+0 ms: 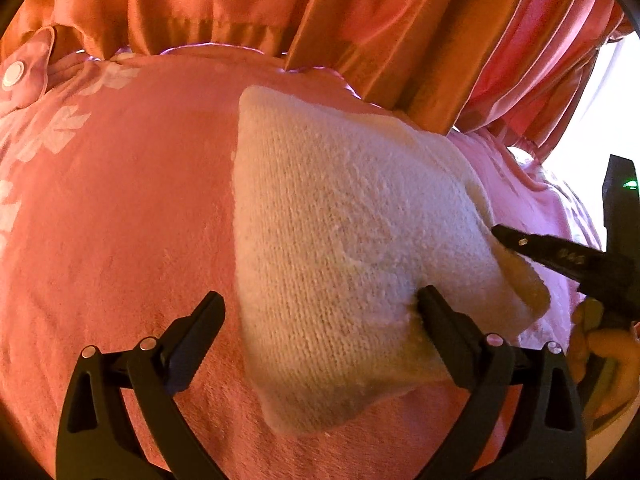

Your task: Fold small clothes

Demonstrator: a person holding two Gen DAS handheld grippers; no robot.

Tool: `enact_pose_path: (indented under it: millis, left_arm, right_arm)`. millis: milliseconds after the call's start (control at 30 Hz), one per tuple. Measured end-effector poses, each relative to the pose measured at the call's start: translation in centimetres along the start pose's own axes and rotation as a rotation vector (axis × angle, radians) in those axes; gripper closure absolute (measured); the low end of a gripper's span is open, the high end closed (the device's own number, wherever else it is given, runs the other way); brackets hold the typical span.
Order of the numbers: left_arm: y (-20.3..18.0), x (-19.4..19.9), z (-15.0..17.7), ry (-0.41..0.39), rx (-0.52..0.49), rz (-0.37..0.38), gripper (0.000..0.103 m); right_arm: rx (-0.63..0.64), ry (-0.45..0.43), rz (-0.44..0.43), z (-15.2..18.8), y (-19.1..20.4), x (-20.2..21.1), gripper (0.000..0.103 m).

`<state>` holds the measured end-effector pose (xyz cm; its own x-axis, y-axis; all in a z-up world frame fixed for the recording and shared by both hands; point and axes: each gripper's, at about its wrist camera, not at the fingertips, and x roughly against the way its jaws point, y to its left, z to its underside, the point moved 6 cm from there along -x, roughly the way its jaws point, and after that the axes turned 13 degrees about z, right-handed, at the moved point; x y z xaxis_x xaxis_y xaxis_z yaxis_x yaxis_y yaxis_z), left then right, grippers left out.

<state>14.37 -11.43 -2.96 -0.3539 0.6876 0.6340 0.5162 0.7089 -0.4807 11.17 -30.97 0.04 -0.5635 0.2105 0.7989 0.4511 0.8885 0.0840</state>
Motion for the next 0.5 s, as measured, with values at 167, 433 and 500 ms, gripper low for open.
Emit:
enact_pose_path:
  millis: [167,433,500]
  left_arm:
    - [-0.1,0.1,-0.2,0.004,0.028,0.04,0.008]
    - [1.5,-2.3,-0.2,0.108,0.232,0.245,0.005]
    - [1.9,-2.6,-0.4,0.102,0.274,0.273,0.005]
  right_arm:
    - [0.003,0.022,0.027,1.2,-1.4,-0.1,0.038]
    - [-0.067,0.141,-0.087,2.8,-1.5,-2.7,0.022]
    - [-0.066,0.138,-0.092,2.9,-1.1,-3.1,0.017]
